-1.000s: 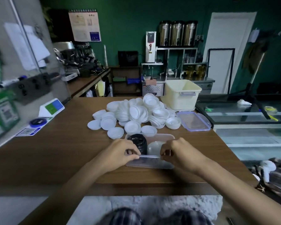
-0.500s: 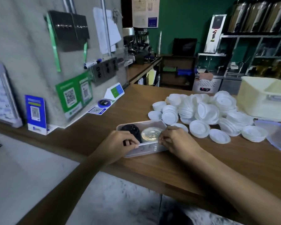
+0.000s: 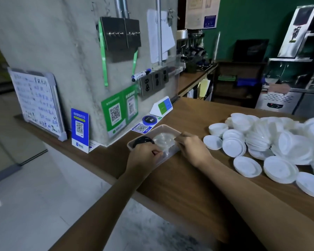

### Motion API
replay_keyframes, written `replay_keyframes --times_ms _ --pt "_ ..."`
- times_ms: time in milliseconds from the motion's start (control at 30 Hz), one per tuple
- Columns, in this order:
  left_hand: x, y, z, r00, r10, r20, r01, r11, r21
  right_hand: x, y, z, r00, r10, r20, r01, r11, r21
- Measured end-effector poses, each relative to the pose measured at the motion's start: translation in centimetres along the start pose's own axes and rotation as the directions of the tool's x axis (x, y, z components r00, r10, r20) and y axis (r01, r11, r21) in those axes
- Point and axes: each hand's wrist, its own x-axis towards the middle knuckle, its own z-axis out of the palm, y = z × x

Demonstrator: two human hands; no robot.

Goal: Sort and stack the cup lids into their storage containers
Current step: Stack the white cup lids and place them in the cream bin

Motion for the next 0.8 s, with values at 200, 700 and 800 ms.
replay_keyframes --times_ms 200,700,800 --pt "1.9 0.4 0.6 0.978 -0.182 0.101 0.169 0.977 0.128 0.7 0.5 -0.8 0.986 -0.019 0.167 0.020 1.000 -0.001" --pt "11.3 26.9 11.5 0.851 0.369 0.373 -0.332 0.929 -0.162 -15.3 17.0 -24.4 0.917 0.337 -0.211 -0.367 0.923 -0.119" --pt "13.0 35.1 15.5 0.785 0.489 0.380 -0.434 0.872 -0.228 -19.7 22.1 -29.4 0.854 0.444 -0.270 -0.492 0.859 -0.142"
